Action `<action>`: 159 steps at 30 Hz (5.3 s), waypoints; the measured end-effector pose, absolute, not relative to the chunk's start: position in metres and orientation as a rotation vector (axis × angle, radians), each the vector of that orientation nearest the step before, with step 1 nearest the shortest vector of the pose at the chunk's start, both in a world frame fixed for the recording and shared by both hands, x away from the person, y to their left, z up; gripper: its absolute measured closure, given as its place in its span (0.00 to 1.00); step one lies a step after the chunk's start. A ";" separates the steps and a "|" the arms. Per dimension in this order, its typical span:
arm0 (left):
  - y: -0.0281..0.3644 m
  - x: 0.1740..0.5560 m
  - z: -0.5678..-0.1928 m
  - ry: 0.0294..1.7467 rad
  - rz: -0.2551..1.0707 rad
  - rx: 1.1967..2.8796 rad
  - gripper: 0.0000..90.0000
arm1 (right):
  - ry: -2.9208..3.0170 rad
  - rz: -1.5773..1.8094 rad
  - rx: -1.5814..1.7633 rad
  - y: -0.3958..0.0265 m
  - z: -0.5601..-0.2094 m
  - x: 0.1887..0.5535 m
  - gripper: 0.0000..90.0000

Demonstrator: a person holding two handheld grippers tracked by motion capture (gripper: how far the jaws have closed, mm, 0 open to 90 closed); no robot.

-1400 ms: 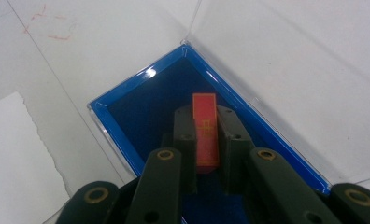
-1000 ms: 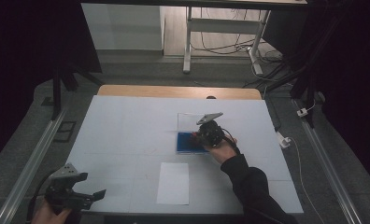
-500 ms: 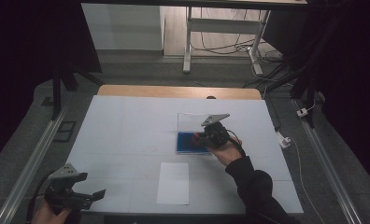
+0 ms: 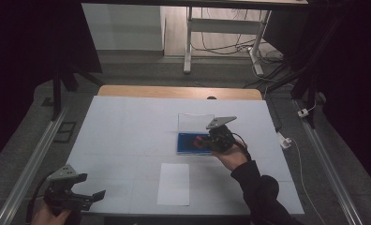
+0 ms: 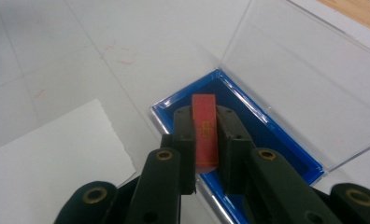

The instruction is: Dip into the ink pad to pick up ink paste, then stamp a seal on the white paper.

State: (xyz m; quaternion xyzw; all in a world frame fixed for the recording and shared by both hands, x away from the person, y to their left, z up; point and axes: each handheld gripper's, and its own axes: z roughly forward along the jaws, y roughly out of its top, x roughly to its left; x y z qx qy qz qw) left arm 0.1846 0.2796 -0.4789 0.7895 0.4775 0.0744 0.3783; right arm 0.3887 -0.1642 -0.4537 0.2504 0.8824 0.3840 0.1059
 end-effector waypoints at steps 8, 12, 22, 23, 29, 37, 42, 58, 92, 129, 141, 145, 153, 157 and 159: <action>0.280 0.184 -0.479 1.224 0.187 2.013 0.01 | 2.603 1.161 0.732 -0.166 -0.448 0.377 0.88; 0.280 0.184 -0.479 1.224 0.187 2.014 0.01 | 2.610 1.164 0.718 -0.165 -0.448 0.372 0.88; 0.280 0.184 -0.479 1.221 0.187 2.014 0.01 | 2.623 1.162 0.681 -0.164 -0.447 0.361 0.88; 0.280 0.184 -0.479 1.220 0.187 2.015 0.01 | 2.624 1.167 0.682 -0.163 -0.447 0.360 0.88; 0.280 0.184 -0.479 1.222 0.189 2.015 0.01 | 2.623 1.172 0.660 -0.159 -0.445 0.352 0.88; 0.279 0.184 -0.479 1.220 0.194 2.019 0.01 | 2.670 1.153 0.620 -0.153 -0.447 0.342 0.88; 0.278 0.184 -0.479 1.218 0.201 2.024 0.01 | 2.697 1.165 0.610 -0.148 -0.450 0.339 0.88; 0.275 0.182 -0.477 1.205 0.259 2.037 0.00 | 2.793 1.131 0.525 -0.122 -0.464 0.325 0.88; 0.277 0.184 -0.478 1.217 0.222 2.029 0.00 | 2.871 0.955 0.301 -0.094 -0.504 0.308 0.89; 0.281 0.186 -0.478 1.216 0.195 2.003 0.00 | 2.890 1.002 0.308 -0.097 -0.506 0.314 0.88; 0.281 0.185 -0.478 1.212 0.195 2.000 0.00 | 2.890 0.985 0.341 -0.096 -0.504 0.315 0.88; 0.281 0.185 -0.478 1.209 0.198 2.002 0.00 | 2.888 1.030 0.392 -0.099 -0.500 0.318 0.88; 0.280 0.184 -0.478 1.203 0.199 2.005 0.00 | 2.860 1.096 0.432 -0.106 -0.489 0.321 0.88; 0.280 0.185 -0.478 1.203 0.200 2.006 0.00 | 2.856 1.116 0.447 -0.108 -0.483 0.319 0.88; 0.280 0.185 -0.478 1.202 0.198 2.006 0.00 | 2.859 1.114 0.449 -0.109 -0.481 0.318 0.88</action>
